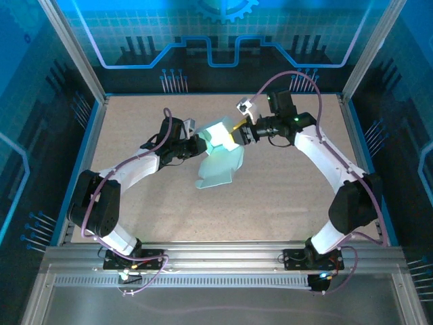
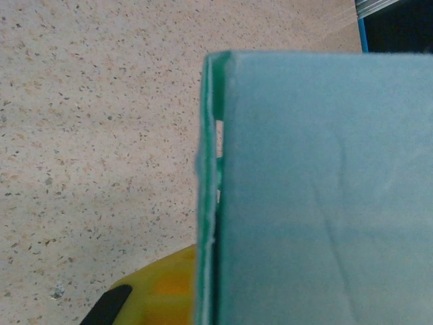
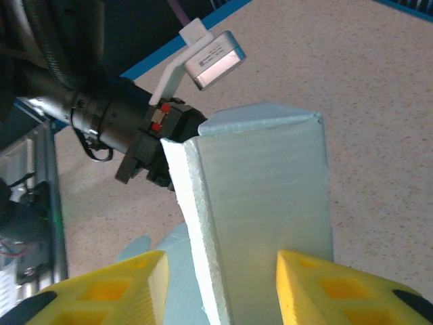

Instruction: Fold the paper box

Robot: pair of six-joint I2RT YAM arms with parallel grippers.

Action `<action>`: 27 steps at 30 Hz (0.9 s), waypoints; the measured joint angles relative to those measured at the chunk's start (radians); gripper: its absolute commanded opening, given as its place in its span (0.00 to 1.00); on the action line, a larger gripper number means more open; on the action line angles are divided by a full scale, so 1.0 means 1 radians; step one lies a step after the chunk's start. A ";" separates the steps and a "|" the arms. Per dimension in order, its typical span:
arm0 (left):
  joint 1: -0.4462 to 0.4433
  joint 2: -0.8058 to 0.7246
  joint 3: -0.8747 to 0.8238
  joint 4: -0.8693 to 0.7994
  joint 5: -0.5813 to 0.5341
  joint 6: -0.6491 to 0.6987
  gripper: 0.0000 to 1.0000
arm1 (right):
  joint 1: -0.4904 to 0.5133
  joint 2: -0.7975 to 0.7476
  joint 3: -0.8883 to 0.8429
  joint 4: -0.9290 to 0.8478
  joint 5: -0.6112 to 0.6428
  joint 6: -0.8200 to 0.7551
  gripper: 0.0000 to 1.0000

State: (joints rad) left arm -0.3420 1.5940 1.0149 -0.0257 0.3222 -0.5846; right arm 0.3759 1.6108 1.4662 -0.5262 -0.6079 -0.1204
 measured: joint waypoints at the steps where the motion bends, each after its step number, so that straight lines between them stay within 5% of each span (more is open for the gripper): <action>1: 0.001 0.000 0.000 -0.002 0.000 0.000 0.00 | 0.008 0.000 0.002 0.000 0.026 0.000 0.46; 12: 0.006 -0.009 0.000 -0.027 -0.020 -0.012 0.00 | 0.129 0.000 0.036 -0.012 0.385 0.000 0.41; 27: 0.006 -0.015 -0.001 -0.078 -0.041 -0.019 0.00 | 0.233 0.063 0.084 -0.023 0.728 0.000 0.22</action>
State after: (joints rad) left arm -0.3355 1.5787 1.0142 -0.1040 0.2810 -0.6037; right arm 0.6094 1.6741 1.5501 -0.5495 0.1200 -0.1204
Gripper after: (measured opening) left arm 0.076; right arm 0.242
